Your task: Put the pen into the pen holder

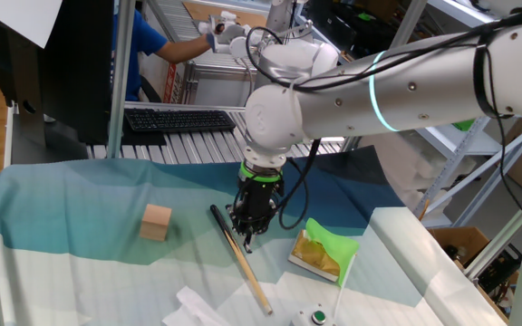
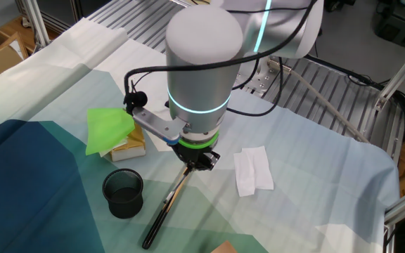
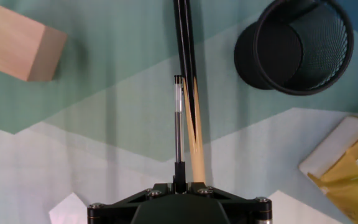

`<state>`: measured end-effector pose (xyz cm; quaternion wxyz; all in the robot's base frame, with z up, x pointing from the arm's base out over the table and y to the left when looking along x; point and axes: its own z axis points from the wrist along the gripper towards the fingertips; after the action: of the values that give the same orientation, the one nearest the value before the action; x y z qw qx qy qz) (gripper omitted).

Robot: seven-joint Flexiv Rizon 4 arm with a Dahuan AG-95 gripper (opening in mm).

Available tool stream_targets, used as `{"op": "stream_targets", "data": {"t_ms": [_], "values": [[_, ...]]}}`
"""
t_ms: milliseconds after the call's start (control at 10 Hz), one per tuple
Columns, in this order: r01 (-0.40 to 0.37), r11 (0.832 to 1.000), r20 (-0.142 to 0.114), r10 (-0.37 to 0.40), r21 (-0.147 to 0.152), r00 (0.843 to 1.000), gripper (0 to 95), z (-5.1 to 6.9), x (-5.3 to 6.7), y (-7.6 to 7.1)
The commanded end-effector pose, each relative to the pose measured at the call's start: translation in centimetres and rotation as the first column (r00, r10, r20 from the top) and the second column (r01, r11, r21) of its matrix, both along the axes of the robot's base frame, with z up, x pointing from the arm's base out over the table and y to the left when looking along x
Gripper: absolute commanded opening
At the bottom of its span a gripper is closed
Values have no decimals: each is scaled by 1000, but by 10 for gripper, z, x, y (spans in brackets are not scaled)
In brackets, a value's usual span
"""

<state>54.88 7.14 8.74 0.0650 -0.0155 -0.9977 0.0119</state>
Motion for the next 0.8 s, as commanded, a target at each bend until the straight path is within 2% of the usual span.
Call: {"op": "stream_targets", "data": {"t_ms": [100, 200, 500, 800], "values": [[-10, 1000, 6, 10, 9, 1000, 0, 5, -1, -2], [-9, 1000, 9, 9, 10, 1000, 0, 7, 0, -2], [20, 1000, 14, -20, 5, 1000, 0, 23, 7, -3], [50, 999, 15, -50, 0, 999, 0, 34, 17, -11]]}}
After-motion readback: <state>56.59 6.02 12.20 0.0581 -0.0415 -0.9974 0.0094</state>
